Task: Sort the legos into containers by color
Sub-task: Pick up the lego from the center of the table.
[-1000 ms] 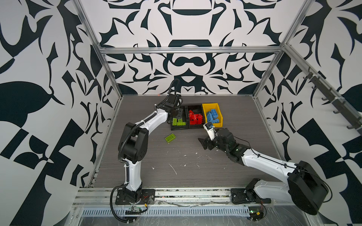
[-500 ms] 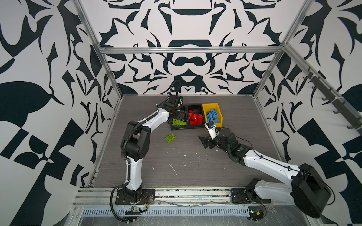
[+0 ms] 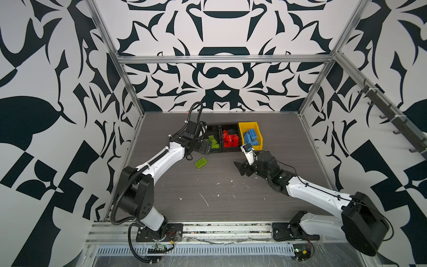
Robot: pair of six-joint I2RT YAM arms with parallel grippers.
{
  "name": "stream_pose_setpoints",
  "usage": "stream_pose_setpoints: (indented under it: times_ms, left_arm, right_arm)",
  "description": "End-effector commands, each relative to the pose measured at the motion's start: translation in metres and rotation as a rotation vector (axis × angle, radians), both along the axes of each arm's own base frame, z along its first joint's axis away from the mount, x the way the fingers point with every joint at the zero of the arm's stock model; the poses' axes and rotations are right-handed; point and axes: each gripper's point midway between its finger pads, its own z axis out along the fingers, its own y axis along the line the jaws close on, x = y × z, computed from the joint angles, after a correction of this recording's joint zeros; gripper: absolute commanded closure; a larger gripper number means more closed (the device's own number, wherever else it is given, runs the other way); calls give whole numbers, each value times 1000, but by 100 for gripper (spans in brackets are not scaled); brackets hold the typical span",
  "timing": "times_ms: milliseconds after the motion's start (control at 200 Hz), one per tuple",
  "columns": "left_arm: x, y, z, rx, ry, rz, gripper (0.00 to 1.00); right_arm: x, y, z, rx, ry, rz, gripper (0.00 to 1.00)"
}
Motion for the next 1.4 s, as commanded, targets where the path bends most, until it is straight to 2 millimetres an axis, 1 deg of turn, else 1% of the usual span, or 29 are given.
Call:
stream_pose_setpoints:
  times_ms: [0, 65, 205, 365, 615, 800, 895, 970, 1130, 1235, 1390]
  left_arm:
    - [-11, 2, -10, -14, 16, -12, 0]
    - [-15, 1, -19, -7, 39, -28, 0]
    - [-19, -7, -32, -11, 81, -83, 0]
    - [-16, -13, -39, -2, 97, -115, 0]
    - [-13, -19, -62, 23, 151, -153, 0]
    - [-7, -23, -77, 35, 188, -161, 0]
    - [-9, -24, -85, 36, 223, -166, 0]
    - [-14, -23, -88, 32, 250, -160, 0]
    - [-26, -22, -89, 1, 272, -146, 0]
    - [-33, -21, -90, -9, 293, -134, 3]
    - [-40, -19, -91, -27, 300, -112, 8]
  right_arm:
    - [7, 8, 16, 47, -24, 2, 8]
    - [8, 9, 14, 43, -15, 1, 8]
    - [8, 10, 10, 36, -6, 8, 8]
    - [8, 10, 9, 29, -5, 7, 8]
    - [9, 11, 6, 25, 5, 10, 8]
    - [9, 11, 6, 21, 7, 10, 8]
    - [9, 11, 6, 21, 7, 11, 8]
    - [9, 10, 6, 20, 6, 7, 8]
    - [10, 11, 6, 18, 7, 11, 8]
    - [10, 12, 3, 14, 17, 12, 8]
    - [10, 12, 2, 12, 22, 14, 8]
